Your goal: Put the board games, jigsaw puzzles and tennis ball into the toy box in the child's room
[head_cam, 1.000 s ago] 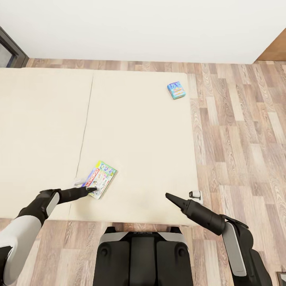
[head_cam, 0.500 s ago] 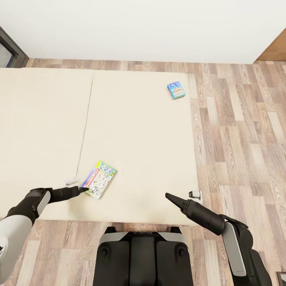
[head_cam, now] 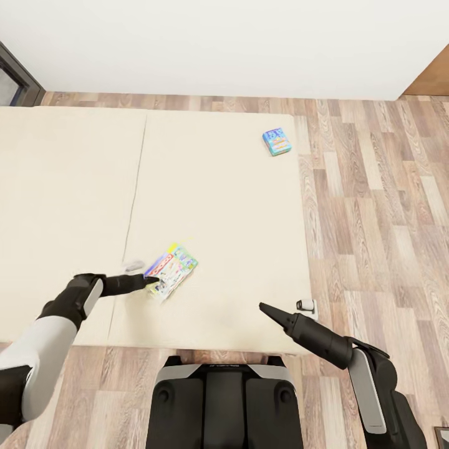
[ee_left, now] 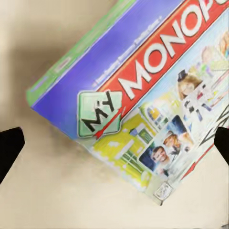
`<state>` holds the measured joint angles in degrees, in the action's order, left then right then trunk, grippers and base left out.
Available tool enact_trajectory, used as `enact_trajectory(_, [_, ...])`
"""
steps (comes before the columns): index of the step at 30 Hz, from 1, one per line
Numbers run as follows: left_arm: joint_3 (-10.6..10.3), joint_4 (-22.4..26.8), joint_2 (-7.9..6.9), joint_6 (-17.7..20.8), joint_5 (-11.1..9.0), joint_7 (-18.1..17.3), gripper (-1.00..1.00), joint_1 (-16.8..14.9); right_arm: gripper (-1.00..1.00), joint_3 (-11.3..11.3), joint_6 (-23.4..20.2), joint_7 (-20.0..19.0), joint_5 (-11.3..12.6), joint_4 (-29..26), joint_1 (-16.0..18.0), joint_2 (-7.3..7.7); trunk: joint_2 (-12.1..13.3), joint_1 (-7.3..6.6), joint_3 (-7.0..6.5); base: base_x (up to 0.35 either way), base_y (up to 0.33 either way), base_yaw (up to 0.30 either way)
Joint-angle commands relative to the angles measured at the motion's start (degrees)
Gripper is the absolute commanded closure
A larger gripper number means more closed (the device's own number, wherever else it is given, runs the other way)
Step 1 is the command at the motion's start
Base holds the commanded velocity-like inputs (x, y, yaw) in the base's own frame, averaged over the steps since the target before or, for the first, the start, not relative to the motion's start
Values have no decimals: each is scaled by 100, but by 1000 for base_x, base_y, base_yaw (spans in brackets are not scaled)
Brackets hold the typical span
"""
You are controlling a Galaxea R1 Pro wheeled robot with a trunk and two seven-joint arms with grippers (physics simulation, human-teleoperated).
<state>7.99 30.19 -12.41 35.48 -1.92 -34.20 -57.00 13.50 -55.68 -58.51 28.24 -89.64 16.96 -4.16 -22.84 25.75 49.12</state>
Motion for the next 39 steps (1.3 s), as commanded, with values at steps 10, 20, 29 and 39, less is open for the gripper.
enact_trajectory(10, [11,44,66,254,302,-23,-100,-417,-100,9,-22,-20,-17,-27,1,-28,-8,3,6,0,0,0])
enact_trajectory(20, [10,79,86,275,313,14,-100,-473,-100,-11,-22,-14,-20,-27,2,-48,-8,3,6,0,0,0])
enact_trajectory(29, [17,75,130,281,323,30,-100,-723,-100,-14,-22,-12,-20,-27,1,-44,-8,3,6,0,0,0])
enact_trajectory(39, [17,33,374,277,320,584,-100,-939,-100,-17,-20,-13,-20,-27,2,-41,-8,3,15,0,0,0])
